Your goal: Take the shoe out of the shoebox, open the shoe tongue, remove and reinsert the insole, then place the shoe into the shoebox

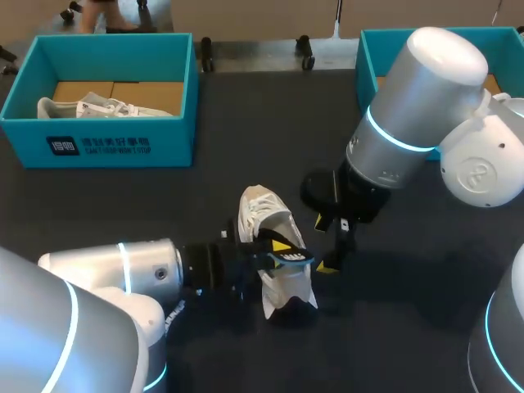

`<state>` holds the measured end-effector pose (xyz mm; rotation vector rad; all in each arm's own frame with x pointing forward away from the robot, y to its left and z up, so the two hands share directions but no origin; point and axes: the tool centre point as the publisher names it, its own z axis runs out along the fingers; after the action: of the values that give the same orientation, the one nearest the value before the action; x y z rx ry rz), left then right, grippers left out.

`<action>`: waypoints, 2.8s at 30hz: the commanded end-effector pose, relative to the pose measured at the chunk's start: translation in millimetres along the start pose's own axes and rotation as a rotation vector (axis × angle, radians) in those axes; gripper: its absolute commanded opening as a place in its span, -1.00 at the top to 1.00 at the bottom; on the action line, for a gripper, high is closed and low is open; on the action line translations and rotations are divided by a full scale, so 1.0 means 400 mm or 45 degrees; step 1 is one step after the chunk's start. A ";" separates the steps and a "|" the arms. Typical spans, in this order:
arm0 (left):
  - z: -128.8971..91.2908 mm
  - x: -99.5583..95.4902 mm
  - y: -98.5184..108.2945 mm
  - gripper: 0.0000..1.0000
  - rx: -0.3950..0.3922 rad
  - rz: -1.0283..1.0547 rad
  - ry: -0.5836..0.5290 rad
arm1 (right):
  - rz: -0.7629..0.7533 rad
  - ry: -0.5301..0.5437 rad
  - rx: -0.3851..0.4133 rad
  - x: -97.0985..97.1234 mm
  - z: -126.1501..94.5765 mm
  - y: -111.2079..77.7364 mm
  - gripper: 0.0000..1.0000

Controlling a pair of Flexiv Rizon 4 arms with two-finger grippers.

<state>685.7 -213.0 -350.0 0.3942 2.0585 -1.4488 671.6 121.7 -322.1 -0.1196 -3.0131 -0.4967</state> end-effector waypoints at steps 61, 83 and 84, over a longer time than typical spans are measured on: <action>-0.018 -0.009 -0.020 0.47 0.045 0.088 0.144 | 0.000 -0.002 0.002 0.001 0.003 0.001 -1.00; -0.009 0.042 -0.083 1.00 0.095 0.156 0.225 | 0.000 -0.002 0.002 0.001 0.003 0.001 -1.00; -0.006 0.041 -0.079 1.00 0.082 0.183 0.215 | 0.000 -0.002 0.002 0.001 0.003 0.001 -1.00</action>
<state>653.2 -214.7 -332.6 0.6987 2.0724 -1.4690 671.6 121.7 -322.1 -0.1196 -3.0131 -0.4967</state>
